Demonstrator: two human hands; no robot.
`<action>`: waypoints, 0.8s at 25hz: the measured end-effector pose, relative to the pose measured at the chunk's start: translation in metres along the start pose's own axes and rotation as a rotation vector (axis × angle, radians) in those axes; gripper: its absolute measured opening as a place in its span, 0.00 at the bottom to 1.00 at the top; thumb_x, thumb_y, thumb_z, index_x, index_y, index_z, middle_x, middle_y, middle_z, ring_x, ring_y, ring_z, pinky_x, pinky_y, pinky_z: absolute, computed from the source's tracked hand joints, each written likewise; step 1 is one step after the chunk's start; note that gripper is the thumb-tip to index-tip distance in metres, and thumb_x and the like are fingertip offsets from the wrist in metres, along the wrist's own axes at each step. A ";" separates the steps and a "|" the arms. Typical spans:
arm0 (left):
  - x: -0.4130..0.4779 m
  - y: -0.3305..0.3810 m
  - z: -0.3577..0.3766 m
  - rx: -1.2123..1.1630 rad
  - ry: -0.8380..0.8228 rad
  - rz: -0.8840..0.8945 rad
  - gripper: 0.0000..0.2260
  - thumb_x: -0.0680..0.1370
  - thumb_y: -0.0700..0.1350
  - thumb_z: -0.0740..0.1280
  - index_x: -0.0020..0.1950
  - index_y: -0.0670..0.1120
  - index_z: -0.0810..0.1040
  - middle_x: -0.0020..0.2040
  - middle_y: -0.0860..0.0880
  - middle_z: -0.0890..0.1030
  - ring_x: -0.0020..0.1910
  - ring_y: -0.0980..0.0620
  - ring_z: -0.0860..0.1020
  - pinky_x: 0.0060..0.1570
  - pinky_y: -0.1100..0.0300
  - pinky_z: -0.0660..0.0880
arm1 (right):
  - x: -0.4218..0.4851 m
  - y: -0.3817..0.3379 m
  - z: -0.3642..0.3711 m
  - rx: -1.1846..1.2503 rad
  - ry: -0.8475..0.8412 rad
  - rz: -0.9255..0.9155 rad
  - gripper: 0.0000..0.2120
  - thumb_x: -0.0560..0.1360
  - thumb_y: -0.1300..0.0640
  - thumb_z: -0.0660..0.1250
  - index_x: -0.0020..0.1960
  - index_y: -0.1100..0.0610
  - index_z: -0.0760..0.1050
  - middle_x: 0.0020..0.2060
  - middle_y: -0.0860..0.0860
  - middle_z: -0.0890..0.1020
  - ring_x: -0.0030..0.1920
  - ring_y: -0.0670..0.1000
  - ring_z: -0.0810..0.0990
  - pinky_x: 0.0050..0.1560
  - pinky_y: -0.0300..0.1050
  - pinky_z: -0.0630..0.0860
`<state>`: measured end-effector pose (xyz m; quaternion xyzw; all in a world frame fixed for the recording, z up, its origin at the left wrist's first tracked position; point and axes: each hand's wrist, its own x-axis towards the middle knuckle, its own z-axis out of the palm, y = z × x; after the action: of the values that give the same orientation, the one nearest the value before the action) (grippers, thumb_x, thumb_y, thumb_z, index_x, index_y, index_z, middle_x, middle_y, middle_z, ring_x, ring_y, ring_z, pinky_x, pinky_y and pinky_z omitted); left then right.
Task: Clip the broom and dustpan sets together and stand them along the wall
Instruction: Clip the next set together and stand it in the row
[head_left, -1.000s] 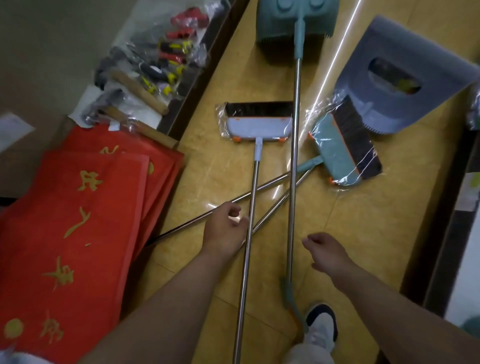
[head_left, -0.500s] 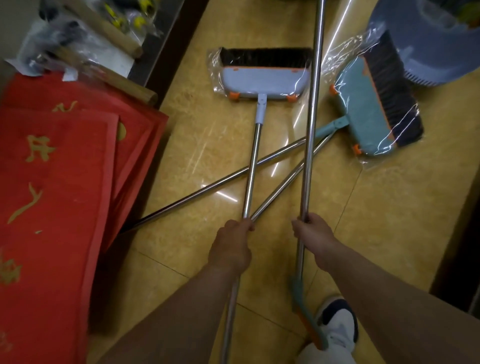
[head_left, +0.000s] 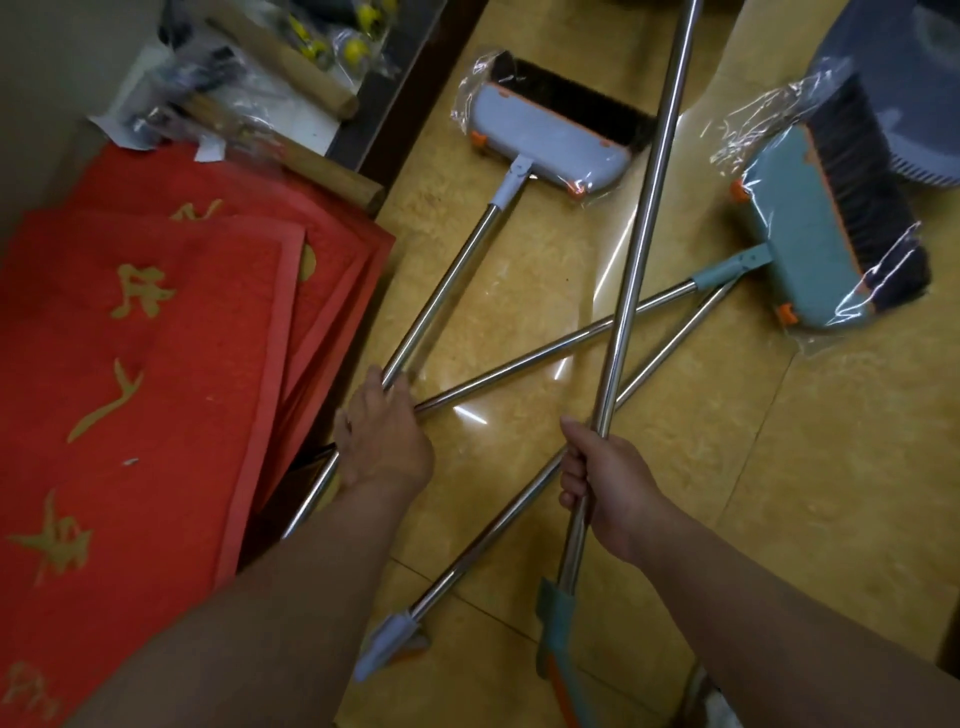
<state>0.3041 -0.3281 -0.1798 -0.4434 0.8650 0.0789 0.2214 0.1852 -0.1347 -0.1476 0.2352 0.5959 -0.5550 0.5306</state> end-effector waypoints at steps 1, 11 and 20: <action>0.000 0.004 0.005 0.086 0.053 0.080 0.36 0.77 0.45 0.64 0.81 0.48 0.50 0.81 0.43 0.41 0.80 0.43 0.45 0.77 0.44 0.43 | 0.003 0.005 0.003 0.004 0.027 0.000 0.11 0.80 0.51 0.66 0.42 0.54 0.69 0.27 0.48 0.66 0.26 0.47 0.65 0.32 0.45 0.66; 0.005 -0.007 0.064 -0.364 0.058 -0.065 0.20 0.74 0.42 0.68 0.64 0.53 0.69 0.63 0.48 0.74 0.63 0.44 0.73 0.58 0.47 0.74 | 0.015 0.034 -0.003 -0.010 0.094 -0.011 0.11 0.80 0.52 0.66 0.41 0.52 0.69 0.26 0.47 0.66 0.27 0.47 0.64 0.33 0.45 0.65; 0.006 -0.038 0.040 -0.116 -0.136 0.116 0.10 0.80 0.58 0.61 0.51 0.53 0.73 0.48 0.49 0.77 0.47 0.47 0.77 0.44 0.53 0.75 | -0.012 0.018 0.002 -0.029 0.109 -0.033 0.09 0.81 0.52 0.66 0.44 0.53 0.69 0.27 0.48 0.66 0.27 0.47 0.65 0.32 0.45 0.66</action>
<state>0.3443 -0.3420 -0.2159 -0.3981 0.8661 0.1717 0.2487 0.2056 -0.1280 -0.1445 0.2475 0.6357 -0.5413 0.4915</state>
